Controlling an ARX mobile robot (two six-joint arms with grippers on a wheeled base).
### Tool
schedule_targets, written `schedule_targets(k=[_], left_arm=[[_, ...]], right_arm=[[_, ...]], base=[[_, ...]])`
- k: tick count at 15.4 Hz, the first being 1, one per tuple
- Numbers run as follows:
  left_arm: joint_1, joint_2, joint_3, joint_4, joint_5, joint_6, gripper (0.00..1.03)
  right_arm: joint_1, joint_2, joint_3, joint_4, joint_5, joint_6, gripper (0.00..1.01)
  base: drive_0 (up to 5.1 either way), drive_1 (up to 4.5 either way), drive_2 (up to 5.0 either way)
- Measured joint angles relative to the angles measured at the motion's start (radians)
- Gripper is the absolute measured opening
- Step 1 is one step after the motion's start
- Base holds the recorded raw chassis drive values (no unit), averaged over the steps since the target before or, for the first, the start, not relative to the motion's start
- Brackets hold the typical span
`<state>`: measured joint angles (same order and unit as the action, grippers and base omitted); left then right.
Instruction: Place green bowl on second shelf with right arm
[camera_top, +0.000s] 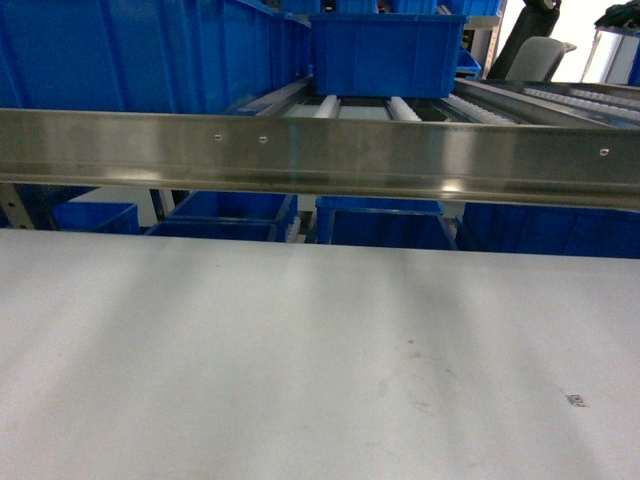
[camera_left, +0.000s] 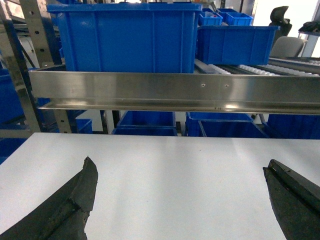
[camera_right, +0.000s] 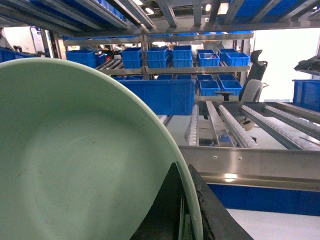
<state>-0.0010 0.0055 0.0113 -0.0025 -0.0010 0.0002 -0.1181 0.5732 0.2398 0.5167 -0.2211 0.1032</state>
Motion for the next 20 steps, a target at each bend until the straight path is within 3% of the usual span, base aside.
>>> schedule_targets(k=[20], left_arm=[[0.000, 0.000, 0.000, -0.001, 0.000, 0.000, 0.98]], right_arm=[[0.000, -0.003, 0.000, 0.001, 0.000, 0.000, 0.02]], base=[[-4.9, 1.88, 2.9]])
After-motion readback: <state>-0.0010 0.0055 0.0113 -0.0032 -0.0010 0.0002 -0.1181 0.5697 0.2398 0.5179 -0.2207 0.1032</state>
